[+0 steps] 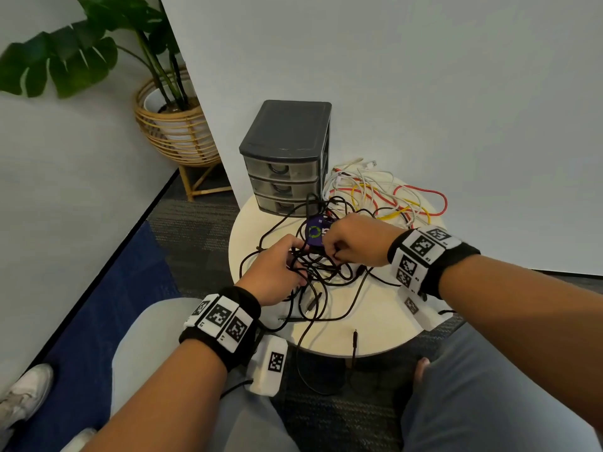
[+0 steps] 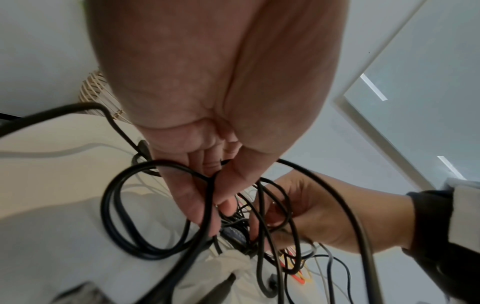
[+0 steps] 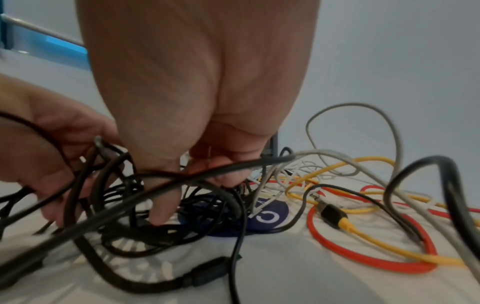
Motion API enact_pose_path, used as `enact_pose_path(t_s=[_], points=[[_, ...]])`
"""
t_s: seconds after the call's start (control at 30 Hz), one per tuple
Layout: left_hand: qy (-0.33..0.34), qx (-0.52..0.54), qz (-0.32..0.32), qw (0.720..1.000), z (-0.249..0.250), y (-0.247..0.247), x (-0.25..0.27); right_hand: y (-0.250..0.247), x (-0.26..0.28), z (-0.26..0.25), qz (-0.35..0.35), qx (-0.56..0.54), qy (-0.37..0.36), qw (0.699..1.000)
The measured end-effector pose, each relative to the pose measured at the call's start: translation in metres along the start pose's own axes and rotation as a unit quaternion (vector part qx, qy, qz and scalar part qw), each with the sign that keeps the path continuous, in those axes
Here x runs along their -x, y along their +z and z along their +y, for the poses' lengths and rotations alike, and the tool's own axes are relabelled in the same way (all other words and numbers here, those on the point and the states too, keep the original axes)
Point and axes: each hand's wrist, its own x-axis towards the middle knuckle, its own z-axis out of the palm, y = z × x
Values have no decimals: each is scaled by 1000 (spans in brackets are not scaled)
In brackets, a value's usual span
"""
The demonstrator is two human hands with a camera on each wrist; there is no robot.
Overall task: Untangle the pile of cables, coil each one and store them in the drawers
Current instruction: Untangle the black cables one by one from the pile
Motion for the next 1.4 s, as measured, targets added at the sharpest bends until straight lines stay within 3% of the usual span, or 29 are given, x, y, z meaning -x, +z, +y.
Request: enact_pose_path(t_s=[0.13, 0.37, 0.67, 0.93, 1.1, 1.27, 1.4], points=[[1, 1, -7, 1000, 0, 0, -1, 2, 2, 7, 81, -70, 54, 993], [-6, 14, -24, 1000, 1, 0, -1, 3, 8, 8, -19, -66, 57, 996], [-27, 75, -42, 996, 5, 1, 0, 11, 8, 4, -30, 79, 8, 996], [-32, 155, -24, 987, 6, 0, 1, 18, 4, 0, -25, 224, -63, 972], [-29, 174, -19, 984, 3, 3, -2, 16, 10, 2, -54, 177, -55, 981], [-35, 199, -22, 979, 1, 4, -6, 17, 13, 4, 12, 24, -19, 999], [-45, 216, -21, 975, -2, 5, -7, 17, 20, 2, 2, -26, -18, 999]])
